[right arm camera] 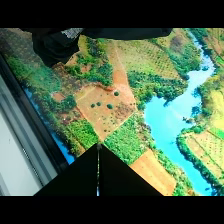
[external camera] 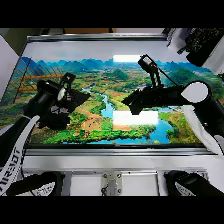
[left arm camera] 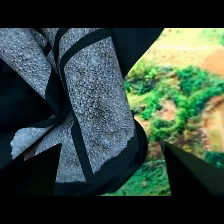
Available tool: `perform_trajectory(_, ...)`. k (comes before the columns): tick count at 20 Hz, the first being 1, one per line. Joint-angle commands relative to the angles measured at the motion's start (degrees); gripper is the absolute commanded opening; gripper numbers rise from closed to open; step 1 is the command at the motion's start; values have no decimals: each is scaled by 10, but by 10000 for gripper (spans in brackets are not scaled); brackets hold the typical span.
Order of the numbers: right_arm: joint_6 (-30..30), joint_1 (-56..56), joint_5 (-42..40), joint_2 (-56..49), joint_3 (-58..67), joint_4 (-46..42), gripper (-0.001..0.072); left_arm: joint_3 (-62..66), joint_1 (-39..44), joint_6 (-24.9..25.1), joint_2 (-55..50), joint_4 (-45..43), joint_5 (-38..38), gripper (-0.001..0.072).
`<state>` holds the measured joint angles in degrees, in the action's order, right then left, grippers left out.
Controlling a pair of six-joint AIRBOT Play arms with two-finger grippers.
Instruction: Fold the clothes and pants, and hang the long-sleeved shirts on hangers.
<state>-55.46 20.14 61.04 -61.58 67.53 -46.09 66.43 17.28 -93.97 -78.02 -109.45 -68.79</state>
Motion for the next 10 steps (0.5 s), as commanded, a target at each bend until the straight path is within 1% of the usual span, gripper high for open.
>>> perform_trajectory(1,0,0,0,0,0,0,19,-48,-25,-55,-51,-43,44,701)
perform_trajectory(2,0,0,0,0,0,0,19,-52,-32,-66,-58,-41,44,702)
perform_trajectory(3,0,0,0,0,0,0,19,-51,-38,-66,-61,-29,43,701)
perform_trajectory(4,0,0,0,0,0,0,19,-51,-43,-66,-61,-19,43,654)
perform_trajectory(6,0,0,0,0,0,0,19,-35,-46,-66,-60,4,35,146)
perform_trajectory(7,0,0,0,0,0,0,19,-20,-44,-62,-54,21,26,14)
perform_trajectory(9,0,0,0,0,0,1,19,34,-27,-38,-25,76,11,14)
perform_trajectory(10,0,0,0,-2,0,14,19,66,-14,-28,-7,101,5,14)
